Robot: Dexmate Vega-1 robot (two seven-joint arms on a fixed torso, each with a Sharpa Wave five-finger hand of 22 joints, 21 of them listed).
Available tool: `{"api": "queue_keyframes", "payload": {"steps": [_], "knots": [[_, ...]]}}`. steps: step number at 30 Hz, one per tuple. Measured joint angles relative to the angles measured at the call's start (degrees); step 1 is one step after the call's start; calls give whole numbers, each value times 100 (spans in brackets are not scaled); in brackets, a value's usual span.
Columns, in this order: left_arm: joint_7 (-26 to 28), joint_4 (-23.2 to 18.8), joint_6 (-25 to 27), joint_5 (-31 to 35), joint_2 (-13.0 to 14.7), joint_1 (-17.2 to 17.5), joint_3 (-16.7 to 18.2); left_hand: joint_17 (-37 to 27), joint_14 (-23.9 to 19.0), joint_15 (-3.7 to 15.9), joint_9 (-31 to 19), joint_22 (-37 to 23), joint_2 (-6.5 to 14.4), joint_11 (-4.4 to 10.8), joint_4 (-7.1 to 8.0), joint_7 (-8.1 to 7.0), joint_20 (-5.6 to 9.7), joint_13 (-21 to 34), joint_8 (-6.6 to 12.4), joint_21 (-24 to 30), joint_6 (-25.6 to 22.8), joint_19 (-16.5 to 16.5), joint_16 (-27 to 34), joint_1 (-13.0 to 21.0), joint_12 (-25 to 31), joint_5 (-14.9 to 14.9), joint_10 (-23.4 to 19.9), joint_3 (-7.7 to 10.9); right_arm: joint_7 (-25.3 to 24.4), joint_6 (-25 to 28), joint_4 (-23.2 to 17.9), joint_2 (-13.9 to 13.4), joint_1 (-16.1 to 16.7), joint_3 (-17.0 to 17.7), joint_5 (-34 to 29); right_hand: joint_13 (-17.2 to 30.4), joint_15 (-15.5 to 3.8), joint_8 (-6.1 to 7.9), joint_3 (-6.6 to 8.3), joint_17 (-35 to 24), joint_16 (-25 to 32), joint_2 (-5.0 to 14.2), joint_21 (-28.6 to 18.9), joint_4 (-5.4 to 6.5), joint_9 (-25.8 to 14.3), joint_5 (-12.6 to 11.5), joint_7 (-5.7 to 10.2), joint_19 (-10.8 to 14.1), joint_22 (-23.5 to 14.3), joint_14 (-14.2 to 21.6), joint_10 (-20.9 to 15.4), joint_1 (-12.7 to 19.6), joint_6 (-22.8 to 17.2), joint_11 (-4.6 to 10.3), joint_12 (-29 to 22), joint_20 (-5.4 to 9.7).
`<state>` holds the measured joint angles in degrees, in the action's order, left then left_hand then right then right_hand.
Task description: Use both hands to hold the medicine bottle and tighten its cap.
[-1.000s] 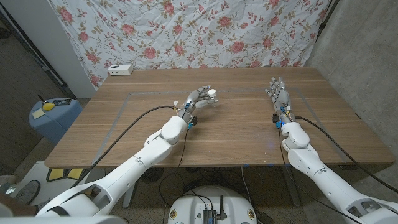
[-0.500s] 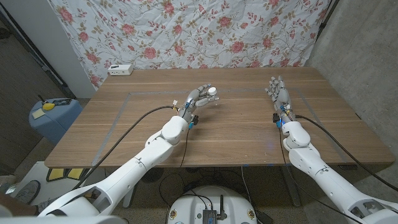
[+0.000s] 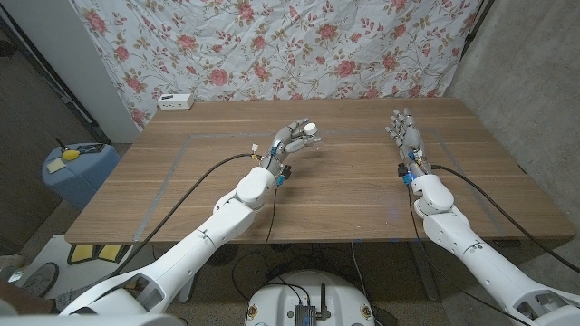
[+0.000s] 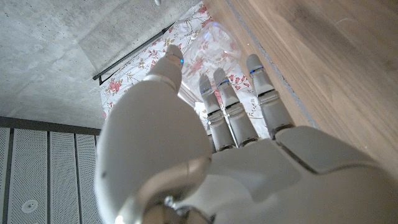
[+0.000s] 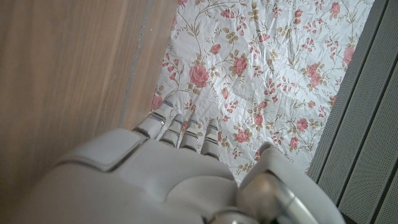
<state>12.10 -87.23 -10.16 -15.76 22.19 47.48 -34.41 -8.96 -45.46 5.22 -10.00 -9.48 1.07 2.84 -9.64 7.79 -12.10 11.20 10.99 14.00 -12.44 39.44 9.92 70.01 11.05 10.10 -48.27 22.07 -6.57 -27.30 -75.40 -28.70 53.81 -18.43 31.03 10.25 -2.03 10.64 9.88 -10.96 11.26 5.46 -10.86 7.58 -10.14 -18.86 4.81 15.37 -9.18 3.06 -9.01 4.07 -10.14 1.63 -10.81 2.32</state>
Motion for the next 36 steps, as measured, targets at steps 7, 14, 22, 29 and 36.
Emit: {"api": "queue_keyframes", "payload": {"steps": [7,14,22,29,36], "knots": [[55,-242,329,0,75,-20,-13,0,0,0,0,0,0,0,1,-1,-7,-2,0,-25,0,7,0,0,39,0,0,-1,-84,236,-246,-168,53,-27,-161,0,0,0,0,0,0,0,0,0,0,0,0,0,0,0,0,0,0,0,0,0],[154,-540,841,18,172,-63,-45,4,-64,2,0,16,0,-20,-21,-1,24,-8,0,-67,-1,38,-16,0,45,-1,-20,22,-199,548,-637,-428,109,-66,-387,0,0,0,-24,0,0,0,0,-24,0,-22,0,0,0,0,0,0,0,0,0,0],[222,-735,1272,47,239,-121,-94,4,-155,12,0,15,0,-21,-21,29,231,-14,0,-237,29,-170,-15,0,45,13,-21,22,-302,889,-1084,-717,144,-89,-654,0,0,0,-24,0,0,-3,0,-24,0,-22,-32,0,0,0,-5,3,33,-5,0,0],[218,-866,1553,89,309,-204,-167,0,-196,51,0,15,-65,-50,-21,7,229,-17,0,-278,-75,-212,-15,-34,44,13,-50,22,-400,1171,-1435,-924,157,-109,-908,0,0,0,-24,0,0,-18,0,-24,0,-22,-31,21,0,0,-41,18,32,-42,0,-20],[182,-932,1730,159,356,-286,-253,-1,-196,52,0,15,-109,-51,50,39,229,9,0,-299,-109,-212,-15,-78,44,13,-52,93,-468,1472,-1789,-1114,163,-129,-1129,0,4,0,-23,0,0,-39,0,-72,0,-22,-31,56,0,6,-65,39,32,-20,0,-9]]}}
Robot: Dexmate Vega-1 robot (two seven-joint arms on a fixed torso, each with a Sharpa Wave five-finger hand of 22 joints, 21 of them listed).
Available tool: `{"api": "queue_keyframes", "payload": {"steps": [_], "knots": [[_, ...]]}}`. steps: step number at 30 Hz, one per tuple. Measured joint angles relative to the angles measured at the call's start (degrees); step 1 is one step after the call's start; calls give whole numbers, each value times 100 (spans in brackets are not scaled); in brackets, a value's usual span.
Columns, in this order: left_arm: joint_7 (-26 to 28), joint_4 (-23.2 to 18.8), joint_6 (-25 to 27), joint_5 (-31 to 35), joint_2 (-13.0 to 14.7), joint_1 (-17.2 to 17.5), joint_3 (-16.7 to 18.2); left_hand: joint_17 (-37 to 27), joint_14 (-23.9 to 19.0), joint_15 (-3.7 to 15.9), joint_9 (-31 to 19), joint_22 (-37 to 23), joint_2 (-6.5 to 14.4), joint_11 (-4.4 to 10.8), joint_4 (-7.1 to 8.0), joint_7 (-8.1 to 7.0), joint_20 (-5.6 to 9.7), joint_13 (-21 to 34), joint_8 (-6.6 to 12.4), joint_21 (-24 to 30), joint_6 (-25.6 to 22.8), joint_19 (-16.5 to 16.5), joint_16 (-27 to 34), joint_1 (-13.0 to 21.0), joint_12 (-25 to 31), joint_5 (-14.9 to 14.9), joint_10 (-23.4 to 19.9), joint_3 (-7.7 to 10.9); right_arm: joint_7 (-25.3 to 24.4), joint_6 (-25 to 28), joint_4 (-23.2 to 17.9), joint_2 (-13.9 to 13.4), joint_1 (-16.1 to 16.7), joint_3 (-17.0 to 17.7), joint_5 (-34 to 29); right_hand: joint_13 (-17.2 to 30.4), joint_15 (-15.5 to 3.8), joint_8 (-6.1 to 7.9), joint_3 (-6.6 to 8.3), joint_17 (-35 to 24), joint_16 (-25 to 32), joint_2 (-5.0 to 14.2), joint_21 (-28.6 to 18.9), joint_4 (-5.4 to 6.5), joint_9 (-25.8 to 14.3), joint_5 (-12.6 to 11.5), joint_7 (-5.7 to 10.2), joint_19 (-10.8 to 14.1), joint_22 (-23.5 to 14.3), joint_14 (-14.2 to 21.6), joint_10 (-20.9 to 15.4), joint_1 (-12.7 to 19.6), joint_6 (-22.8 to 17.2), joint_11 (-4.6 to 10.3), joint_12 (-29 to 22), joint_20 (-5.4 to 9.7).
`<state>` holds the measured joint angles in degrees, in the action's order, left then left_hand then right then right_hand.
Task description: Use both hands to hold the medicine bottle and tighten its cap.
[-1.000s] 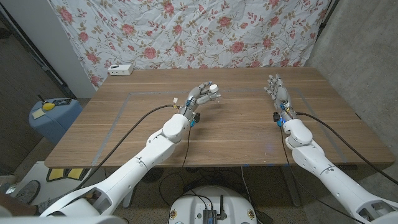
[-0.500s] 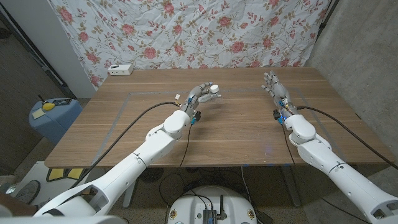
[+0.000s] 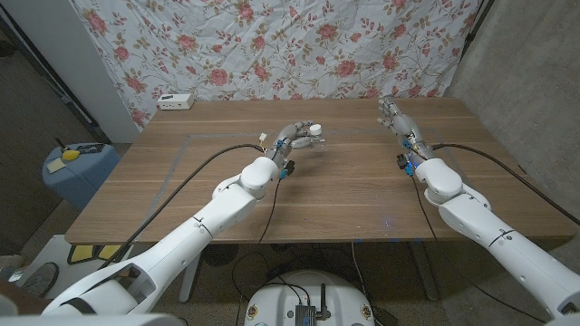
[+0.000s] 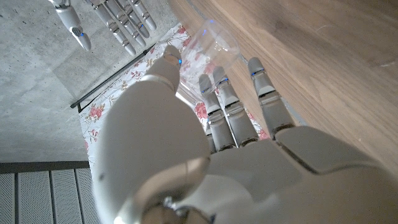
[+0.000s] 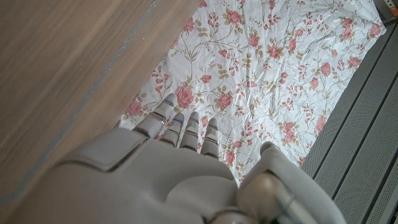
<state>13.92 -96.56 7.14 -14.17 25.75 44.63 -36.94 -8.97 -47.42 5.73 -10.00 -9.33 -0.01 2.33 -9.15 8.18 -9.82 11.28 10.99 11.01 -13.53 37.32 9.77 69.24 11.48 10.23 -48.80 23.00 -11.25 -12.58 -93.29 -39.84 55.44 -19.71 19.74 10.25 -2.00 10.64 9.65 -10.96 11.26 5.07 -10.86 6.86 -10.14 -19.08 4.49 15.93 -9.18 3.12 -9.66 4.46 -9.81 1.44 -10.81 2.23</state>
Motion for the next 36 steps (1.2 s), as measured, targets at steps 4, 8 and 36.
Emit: {"api": "queue_keyframes", "payload": {"steps": [4,8,36], "knots": [[-21,-12,67,58,16,-49,-54,0,0,0,0,0,-31,0,0,0,0,6,0,-22,0,-62,0,-31,-1,0,0,0,-23,192,-202,-110,1,-6,-109,0,4,0,31,25,0,-23,0,-32,0,0,-22,39,0,67,-102,23,-23,-63,-23,21],[-43,-13,109,114,25,-87,-89,0,0,0,0,0,-31,0,0,0,-3,7,0,-43,0,-102,0,-31,1,0,0,0,-30,372,-417,-226,-5,-16,-194,0,-15,0,31,31,0,-38,0,-67,0,0,-31,71,0,88,-121,40,-32,-82,-23,-9],[-172,213,70,561,-2,-376,-344,2,1,-2,0,-1,-80,-19,56,-2,22,1,0,-43,1,-144,0,-80,16,-10,-19,54,229,2306,-1752,-987,-434,-243,-867,0,-16,87,86,57,44,-200,-39,-403,-1,0,-154,430,0,438,-368,486,-281,-162,-45,2]]}}
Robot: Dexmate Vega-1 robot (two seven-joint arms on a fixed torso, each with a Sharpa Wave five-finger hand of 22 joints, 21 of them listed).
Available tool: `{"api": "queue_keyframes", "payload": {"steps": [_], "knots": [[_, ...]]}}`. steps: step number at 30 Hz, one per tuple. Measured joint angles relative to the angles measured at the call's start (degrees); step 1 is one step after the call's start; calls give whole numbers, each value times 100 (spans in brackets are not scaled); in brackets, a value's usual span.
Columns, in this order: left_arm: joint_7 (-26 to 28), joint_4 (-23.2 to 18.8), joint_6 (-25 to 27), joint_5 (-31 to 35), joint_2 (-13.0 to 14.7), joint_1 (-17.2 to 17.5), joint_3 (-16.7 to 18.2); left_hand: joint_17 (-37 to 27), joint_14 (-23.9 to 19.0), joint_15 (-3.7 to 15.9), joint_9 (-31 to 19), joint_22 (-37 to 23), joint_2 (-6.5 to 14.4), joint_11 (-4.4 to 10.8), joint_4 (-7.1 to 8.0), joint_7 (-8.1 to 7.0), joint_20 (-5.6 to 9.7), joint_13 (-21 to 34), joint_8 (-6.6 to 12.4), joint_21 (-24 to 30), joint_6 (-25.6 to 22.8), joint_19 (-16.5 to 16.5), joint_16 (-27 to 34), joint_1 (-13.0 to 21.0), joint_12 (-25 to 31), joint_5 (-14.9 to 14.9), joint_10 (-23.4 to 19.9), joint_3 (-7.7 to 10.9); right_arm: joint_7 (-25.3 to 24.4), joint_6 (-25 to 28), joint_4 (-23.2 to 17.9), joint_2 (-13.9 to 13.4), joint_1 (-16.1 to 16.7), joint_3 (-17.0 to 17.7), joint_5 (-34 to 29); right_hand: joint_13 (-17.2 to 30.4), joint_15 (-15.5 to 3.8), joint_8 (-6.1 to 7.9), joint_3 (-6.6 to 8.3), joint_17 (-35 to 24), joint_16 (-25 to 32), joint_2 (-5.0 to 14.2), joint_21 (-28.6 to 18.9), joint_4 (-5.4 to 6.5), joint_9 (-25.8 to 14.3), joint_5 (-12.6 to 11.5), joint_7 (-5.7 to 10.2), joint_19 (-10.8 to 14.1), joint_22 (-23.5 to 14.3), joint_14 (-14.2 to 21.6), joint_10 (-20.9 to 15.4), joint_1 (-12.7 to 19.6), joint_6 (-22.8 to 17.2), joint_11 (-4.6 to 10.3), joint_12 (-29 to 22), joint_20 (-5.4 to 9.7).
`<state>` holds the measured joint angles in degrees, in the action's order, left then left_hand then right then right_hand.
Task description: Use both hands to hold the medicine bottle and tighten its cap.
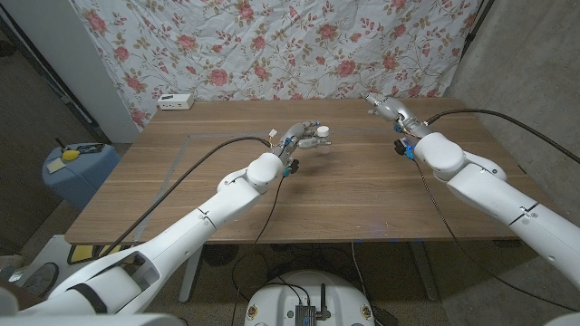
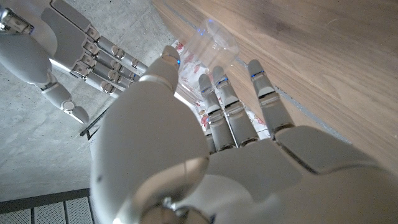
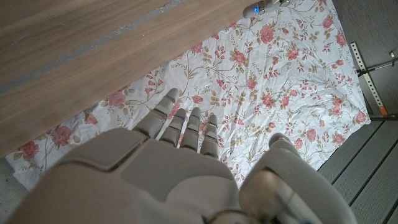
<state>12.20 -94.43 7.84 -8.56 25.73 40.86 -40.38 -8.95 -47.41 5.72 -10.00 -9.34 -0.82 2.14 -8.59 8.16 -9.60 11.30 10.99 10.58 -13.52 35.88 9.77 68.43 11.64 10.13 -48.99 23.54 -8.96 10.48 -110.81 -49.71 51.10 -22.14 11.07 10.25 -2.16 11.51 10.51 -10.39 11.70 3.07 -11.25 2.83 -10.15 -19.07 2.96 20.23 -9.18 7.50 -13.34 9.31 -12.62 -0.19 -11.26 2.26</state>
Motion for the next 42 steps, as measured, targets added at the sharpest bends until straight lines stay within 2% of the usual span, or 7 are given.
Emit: {"api": "queue_keyframes", "payload": {"steps": [8,10,21,24,29,37,42], "knots": [[-16,51,-55,103,-20,-27,-20,4,-34,-8,0,0,9,-9,-8,0,0,2,0,0,0,1,-1,9,-17,32,-9,9,80,300,-345,-200,-204,-122,-104,24,3,0,14,0,0,-71,0,-143,-14,-23,-133,120,0,123,-175,152,-133,-31,-44,16],[-21,97,-62,125,-38,-66,-47,4,-63,4,0,0,16,-9,-15,0,-1,3,0,0,0,1,-4,16,-16,32,-9,33,188,681,-413,-234,-242,-147,-261,30,3,0,22,0,0,-63,0,-170,-13,-23,-140,142,0,184,-235,217,-184,-53,-45,20],[-12,180,-172,360,-62,-134,-110,-1,-122,23,0,0,4,-52,-9,0,19,5,0,0,0,-19,-1,29,28,32,-52,40,333,1251,-863,-415,-501,-340,-540,56,-10,80,147,-1,40,-133,-22,-574,-38,40,-287,459,-31,563,-600,724,-493,-220,-120,31],[-10,222,-202,405,-81,-159,-128,-1,-122,23,0,0,5,-52,-9,0,19,5,0,0,0,-19,0,28,28,31,-52,40,381,1516,-973,-449,-573,-411,-722,56,-12,80,149,-1,40,-157,-21,-663,-40,69,-284,510,-31,605,-654,823,-573,-206,-133,40],[-9,285,-292,468,-104,-176,-141,0,-144,44,0,0,15,-51,-9,0,19,4,0,0,0,-19,0,17,28,31,-52,40,469,1756,-1130,-497,-710,-535,-902,79,63,80,232,-17,40,-167,-21,-928,-41,302,-288,588,-31,715,-695,1185,-737,-247,-109,44],[-4,390,-389,522,-150,-186,-149,4,-154,53,0,-1,35,-51,-32,0,19,3,0,0,0,-19,-1,-3,24,20,-51,64,775,2055,-1291,-551,-995,-764,-1130,83,117,80,316,-16,15,-224,-21,-1136,-66,488,-390,661,-31,763,-680,1481,-795,-262,-86,-96],[-13,449,-423,538,-179,-194,-152,3,-153,52,0,-1,35,-50,-32,0,19,2,0,0,0,-19,-2,-3,23,19,-51,65,1129,2298,-1361,-569,-1248,-955,-1291,83,198,99,371,-16,15,-298,2,-1256,-66,533,-537,659,-30,785,-649,1723,-879,-292,-49,-180]]}}
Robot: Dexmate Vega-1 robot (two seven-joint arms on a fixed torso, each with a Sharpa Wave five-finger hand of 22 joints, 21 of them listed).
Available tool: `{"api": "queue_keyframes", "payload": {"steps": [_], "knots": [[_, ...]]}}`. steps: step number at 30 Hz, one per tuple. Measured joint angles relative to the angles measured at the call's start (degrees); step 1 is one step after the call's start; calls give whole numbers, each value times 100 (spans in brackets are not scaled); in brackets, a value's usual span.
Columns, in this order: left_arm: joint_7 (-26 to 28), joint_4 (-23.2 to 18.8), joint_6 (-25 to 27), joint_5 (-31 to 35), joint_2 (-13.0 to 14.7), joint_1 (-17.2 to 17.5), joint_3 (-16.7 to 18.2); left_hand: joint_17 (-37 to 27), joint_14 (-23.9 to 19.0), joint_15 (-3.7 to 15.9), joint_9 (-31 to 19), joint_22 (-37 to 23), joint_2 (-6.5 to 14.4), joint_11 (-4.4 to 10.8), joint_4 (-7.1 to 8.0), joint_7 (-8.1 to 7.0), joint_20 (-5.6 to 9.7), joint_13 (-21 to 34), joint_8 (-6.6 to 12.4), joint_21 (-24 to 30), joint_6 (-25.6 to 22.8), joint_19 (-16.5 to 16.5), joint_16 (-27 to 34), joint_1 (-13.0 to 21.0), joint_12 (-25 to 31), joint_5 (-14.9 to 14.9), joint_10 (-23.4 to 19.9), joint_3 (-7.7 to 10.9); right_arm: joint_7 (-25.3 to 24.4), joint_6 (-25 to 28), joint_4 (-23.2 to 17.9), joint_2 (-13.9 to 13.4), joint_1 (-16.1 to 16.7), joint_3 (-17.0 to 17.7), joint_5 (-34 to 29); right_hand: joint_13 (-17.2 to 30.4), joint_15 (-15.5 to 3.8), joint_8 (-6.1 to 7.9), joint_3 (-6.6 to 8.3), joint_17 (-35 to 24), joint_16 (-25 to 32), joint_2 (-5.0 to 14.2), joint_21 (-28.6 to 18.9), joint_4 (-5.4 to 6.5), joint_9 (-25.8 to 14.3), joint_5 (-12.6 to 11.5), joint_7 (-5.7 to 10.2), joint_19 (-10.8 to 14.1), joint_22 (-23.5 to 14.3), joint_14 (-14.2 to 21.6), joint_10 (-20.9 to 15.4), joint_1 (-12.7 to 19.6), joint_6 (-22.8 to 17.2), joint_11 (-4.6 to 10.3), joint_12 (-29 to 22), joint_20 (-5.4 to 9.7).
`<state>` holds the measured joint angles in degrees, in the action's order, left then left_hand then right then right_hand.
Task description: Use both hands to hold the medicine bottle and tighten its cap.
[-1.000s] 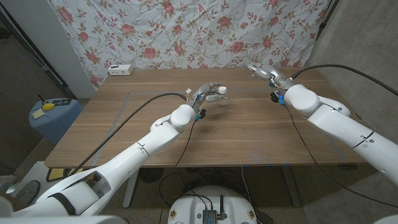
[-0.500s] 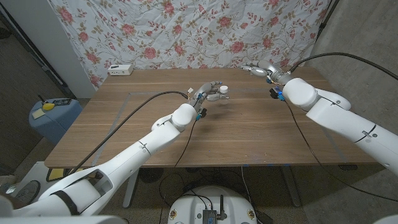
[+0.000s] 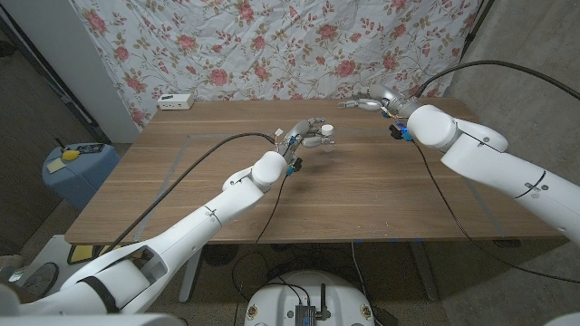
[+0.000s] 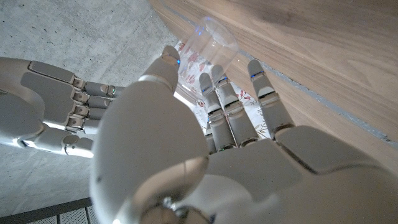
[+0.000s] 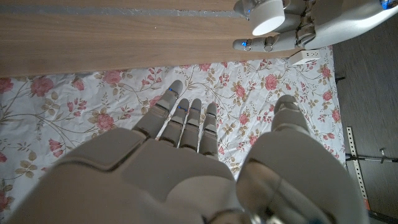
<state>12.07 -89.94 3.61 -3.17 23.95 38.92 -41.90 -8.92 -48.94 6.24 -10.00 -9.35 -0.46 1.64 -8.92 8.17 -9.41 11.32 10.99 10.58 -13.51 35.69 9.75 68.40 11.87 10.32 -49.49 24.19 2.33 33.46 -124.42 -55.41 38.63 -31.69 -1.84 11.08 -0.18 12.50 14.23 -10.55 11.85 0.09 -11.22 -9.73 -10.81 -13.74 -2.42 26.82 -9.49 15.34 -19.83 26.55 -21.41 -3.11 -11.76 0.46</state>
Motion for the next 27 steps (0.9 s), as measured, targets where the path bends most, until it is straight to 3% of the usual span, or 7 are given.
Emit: {"api": "queue_keyframes", "payload": {"steps": [5,6,15,27], "knots": [[-26,0,-15,28,0,0,0,-3,-9,-10,0,0,0,0,0,0,17,-2,0,0,0,-17,-6,0,-11,-1,0,0,0,0,-61,-8,-265,-207,0,0,85,35,40,0,-21,-93,22,-40,-27,12,-56,-24,0,-1,30,181,-103,-30,0,-107],[-34,51,-20,38,-16,-35,-18,-4,-9,-10,0,0,0,1,0,0,31,-2,0,0,0,-31,-6,0,-17,-3,0,0,410,263,-76,-8,-340,-261,-194,0,115,45,40,0,-21,-102,22,-40,-27,41,-77,-32,0,-13,41,221,-125,-41,2,-135],[-61,92,-37,162,-21,-96,-71,-4,-8,-11,0,0,15,1,-15,0,31,1,0,0,0,-31,-14,-15,-23,-5,1,16,1072,617,-131,-3,-822,-659,-529,27,279,47,120,1,-66,-198,44,-72,-53,43,-44,-173,1,-177,247,562,-153,-203,77,-276],[-63,122,-65,312,-38,-135,-120,-3,-6,-13,0,0,15,2,-22,0,62,3,-23,0,0,-62,-28,-15,-56,13,1,23,1793,897,-113,87,-1333,-1126,-948,27,379,20,162,1,-109,-245,66,-44,-53,88,-44,-254,1,-323,477,743,-153,-301,117,-251]]}}
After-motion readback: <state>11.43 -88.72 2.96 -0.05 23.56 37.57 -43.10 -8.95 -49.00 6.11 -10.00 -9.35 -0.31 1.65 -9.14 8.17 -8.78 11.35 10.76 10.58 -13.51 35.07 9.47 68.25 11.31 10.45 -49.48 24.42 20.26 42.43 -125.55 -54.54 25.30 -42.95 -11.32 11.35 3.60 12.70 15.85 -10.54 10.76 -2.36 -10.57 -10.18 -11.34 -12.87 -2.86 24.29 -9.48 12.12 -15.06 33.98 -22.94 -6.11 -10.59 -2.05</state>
